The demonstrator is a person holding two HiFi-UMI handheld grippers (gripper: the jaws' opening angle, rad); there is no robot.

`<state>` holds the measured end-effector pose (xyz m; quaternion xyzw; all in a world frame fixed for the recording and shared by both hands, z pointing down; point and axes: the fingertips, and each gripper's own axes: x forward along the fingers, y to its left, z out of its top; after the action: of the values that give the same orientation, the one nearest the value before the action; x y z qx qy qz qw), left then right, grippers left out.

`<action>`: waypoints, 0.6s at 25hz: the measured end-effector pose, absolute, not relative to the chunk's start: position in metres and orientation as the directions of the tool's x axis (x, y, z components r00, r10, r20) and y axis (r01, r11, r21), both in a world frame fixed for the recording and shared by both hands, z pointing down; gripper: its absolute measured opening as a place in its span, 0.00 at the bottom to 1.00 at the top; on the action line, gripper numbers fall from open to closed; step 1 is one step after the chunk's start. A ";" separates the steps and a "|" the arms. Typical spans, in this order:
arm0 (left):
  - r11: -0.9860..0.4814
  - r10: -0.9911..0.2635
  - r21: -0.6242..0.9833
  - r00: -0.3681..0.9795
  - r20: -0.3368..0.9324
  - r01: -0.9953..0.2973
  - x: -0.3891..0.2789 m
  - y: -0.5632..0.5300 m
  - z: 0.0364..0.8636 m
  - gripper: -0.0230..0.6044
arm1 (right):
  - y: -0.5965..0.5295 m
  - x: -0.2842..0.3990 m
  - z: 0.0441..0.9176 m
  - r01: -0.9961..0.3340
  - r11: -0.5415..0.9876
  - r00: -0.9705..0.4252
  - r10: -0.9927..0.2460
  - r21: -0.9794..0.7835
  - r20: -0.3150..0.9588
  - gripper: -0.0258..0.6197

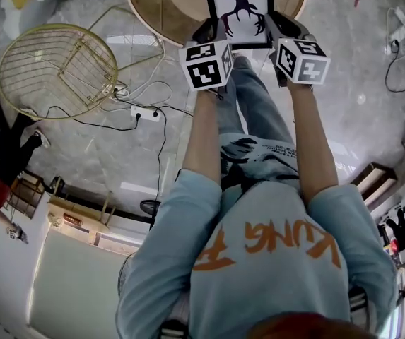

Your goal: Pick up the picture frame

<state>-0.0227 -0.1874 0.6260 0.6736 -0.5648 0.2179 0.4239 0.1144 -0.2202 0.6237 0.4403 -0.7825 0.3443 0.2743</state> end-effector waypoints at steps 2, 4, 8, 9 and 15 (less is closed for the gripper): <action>0.005 -0.594 0.320 0.254 0.763 -0.947 -0.023 -0.192 0.612 0.16 | -0.225 0.114 0.607 -0.876 0.391 -0.464 -0.521 -0.283 0.716 0.15; 0.016 -0.608 0.318 0.244 0.756 -0.948 -0.025 -0.192 0.595 0.16 | -0.225 0.112 0.586 -0.878 0.392 -0.461 -0.533 -0.275 0.710 0.15; 0.020 -0.646 0.314 0.227 0.728 -0.949 -0.028 -0.190 0.551 0.16 | -0.226 0.107 0.544 -0.869 0.407 -0.478 -0.552 -0.280 0.683 0.15; 0.019 -0.660 0.311 0.222 0.718 -0.950 -0.028 -0.192 0.539 0.16 | -0.229 0.107 0.533 -0.866 0.415 -0.484 -0.561 -0.277 0.672 0.15; 0.019 -0.730 0.286 0.183 0.659 -0.958 -0.029 -0.211 0.483 0.16 | -0.251 0.106 0.478 -0.849 0.460 -0.516 -0.613 -0.260 0.599 0.15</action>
<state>-0.0291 -0.2112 0.4833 0.6818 -0.6188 0.1605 0.3556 0.1057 -0.2506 0.4784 0.4420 -0.8267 0.2729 0.2161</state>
